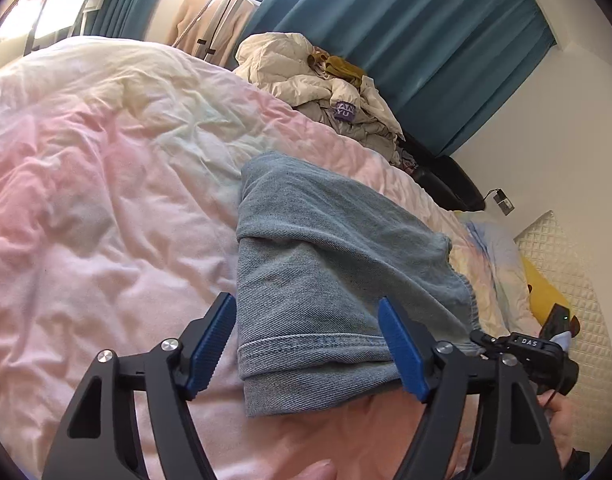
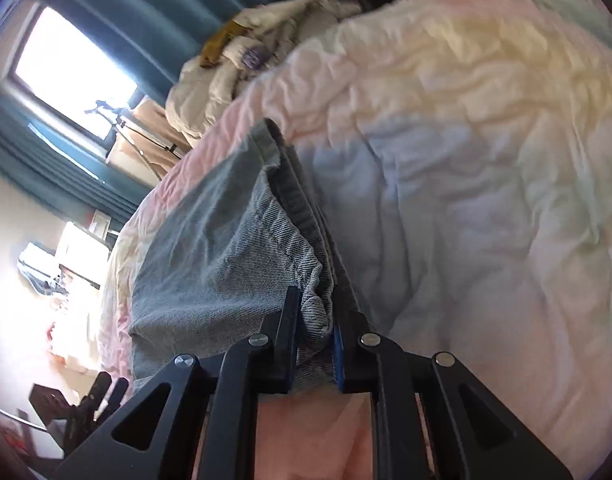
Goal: Fold clothes
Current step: 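Grasp the jeans hem with the left gripper while the right gripper holds the jeans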
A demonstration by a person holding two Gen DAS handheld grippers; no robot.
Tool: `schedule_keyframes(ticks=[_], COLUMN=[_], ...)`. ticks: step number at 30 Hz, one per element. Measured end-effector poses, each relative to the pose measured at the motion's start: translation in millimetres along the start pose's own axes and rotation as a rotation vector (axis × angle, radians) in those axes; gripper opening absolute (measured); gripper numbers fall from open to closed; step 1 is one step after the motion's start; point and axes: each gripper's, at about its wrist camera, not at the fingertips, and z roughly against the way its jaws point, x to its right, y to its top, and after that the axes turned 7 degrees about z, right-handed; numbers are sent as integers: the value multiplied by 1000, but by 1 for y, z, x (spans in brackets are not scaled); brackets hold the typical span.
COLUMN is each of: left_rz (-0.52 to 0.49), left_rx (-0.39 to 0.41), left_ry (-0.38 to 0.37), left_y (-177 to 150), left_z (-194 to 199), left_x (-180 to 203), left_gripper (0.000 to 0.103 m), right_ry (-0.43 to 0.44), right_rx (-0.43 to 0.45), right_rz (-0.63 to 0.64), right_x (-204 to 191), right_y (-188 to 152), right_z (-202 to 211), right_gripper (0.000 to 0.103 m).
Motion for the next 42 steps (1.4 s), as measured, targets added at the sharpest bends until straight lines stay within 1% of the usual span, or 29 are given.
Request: schedule_keyframes(ticks=[1, 2, 3, 4, 7, 9, 10, 12, 13, 14, 15, 16, 17, 19, 22, 24, 25, 27, 28, 31, 34, 35, 37, 38, 40, 42], left_rz=[13, 29, 44, 59, 83, 93, 89, 104, 118, 138, 165, 201, 238, 304, 375, 401, 397, 368, 354, 322, 298, 296, 294, 295, 296, 292], left_rx=[-13, -30, -44, -59, -104, -138, -143, -153, -157, -163, -170, -179, -189, -211, -206, -215, -225, -235, -238, -257, -279, -285, -296, -301, -304, -311], left_ry=[-14, -33, -49, -63, -100, -121, -118, -122, -125, -119, -106, -99, -94, -141, -211, -233, -229, -218, -213, -212, -210, -213, -223, -227, -236, -248], left_y=[0, 1, 1, 1, -1, -2, -2, -1, 0, 1, 2, 3, 4, 6, 9, 8, 9, 8, 7, 5, 1, 1, 2, 1, 1, 2], left_z=[-2, -5, -8, -10, -21, -29, -31, -37, -39, -42, -45, -48, -51, -56, -56, -60, -62, -66, -66, -70, -76, -78, -83, -85, -87, -90], left_x=[-2, -5, -7, -9, -14, -16, -16, -18, -21, -25, -31, -38, -46, -59, -69, -70, -69, -64, -62, -53, -46, -44, -42, -42, -41, -40], left_gripper=[86, 88, 92, 94, 94, 95, 96, 96, 96, 96, 96, 96, 96, 96, 96, 96, 96, 96, 96, 96, 96, 96, 96, 96, 96, 96], right_ry=[13, 19, 19, 16, 5, 6, -2, -23, -30, -31, -30, -25, -20, -8, 4, 10, 23, 94, 121, 157, 215, 236, 271, 312, 387, 413], right_rx=[-13, -15, -10, -2, 26, 43, 51, 65, 71, 75, 77, 78, 79, 54, -7, -48, -69, -113, -120, -143, -176, -177, -133, -111, -74, -65], right_rz=[-30, -40, -36, -23, 18, 33, 39, 44, 47, 52, 60, 70, 81, 91, 89, 71, 51, -24, -36, -2, -12, 9, 101, 119, 124, 102], right_x=[6, 8, 7, 4, -5, -8, -9, -10, -10, -11, -12, -14, -16, -18, -15, -8, -4, 6, 9, 9, 8, 2, -16, -23, -28, -25], right_y=[0, 1, 1, 1, 2, 2, 2, 4, 5, 6, 7, 9, 11, 13, 16, 17, 17, 18, 19, 23, 25, 24, 23, 23, 24, 25], right_z=[-4, -5, -4, -3, 2, 5, 7, 9, 9, 8, 7, 5, 3, -8, -29, -46, -54, -66, -69, -77, -82, -80, -67, -61, -51, -51], right_gripper=[12, 13, 13, 13, 13, 17, 18, 27, 42, 47, 52, 53, 57, 66, 66, 66, 67, 69, 72, 73, 75, 75, 75, 75, 75, 75])
